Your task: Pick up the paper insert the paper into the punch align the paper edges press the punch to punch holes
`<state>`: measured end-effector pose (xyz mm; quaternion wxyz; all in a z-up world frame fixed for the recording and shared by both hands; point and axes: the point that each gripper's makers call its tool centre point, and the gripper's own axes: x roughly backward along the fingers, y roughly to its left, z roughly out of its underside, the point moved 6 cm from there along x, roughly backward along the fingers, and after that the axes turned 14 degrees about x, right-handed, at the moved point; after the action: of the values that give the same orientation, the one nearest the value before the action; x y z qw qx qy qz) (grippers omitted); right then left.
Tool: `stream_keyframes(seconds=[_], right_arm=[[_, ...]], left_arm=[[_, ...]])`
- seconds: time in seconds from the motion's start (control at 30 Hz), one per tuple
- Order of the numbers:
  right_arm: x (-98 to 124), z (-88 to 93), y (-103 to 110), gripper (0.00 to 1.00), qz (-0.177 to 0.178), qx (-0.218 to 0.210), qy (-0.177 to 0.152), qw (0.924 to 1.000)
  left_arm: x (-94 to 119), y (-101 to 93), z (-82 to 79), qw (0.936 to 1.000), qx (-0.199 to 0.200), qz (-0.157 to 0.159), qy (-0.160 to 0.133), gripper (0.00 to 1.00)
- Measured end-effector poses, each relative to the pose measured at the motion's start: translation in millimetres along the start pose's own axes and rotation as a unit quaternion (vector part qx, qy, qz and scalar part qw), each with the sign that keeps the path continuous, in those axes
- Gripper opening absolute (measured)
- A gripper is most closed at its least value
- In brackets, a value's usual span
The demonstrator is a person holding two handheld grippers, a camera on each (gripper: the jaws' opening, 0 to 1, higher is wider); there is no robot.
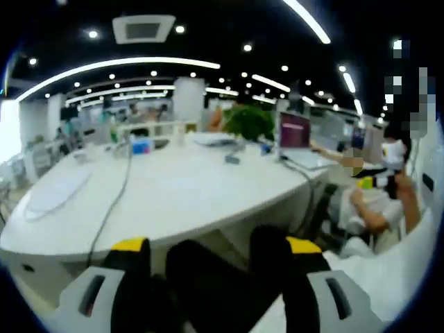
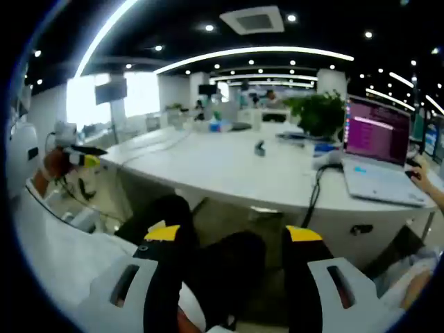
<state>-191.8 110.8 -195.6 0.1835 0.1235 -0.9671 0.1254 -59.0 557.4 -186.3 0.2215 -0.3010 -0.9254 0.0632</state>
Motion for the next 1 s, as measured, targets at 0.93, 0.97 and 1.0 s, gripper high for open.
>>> stream_keyframes(seconds=[0.93,0.97,1.0], right_arm=[[2.2,-2.5,0.8,0.57,0.003,0.007,-0.009,0.9999],[0.4,-7.4,1.0,0.52,-0.001,0.05,-0.032,0.9982],[0.4,-11.0,2.6,0.44,0.001,0.091,-0.052,0.9945]], left_arm=[[0.4,-3.9,0.9,1.0,-0.007,0.003,0.001,0.77],[0.1,-4.0,0.9,1.0,-0.007,0.004,0.001,0.77],[-0.1,-4.0,0.8,1.0,-0.007,0.004,0.001,0.77]])
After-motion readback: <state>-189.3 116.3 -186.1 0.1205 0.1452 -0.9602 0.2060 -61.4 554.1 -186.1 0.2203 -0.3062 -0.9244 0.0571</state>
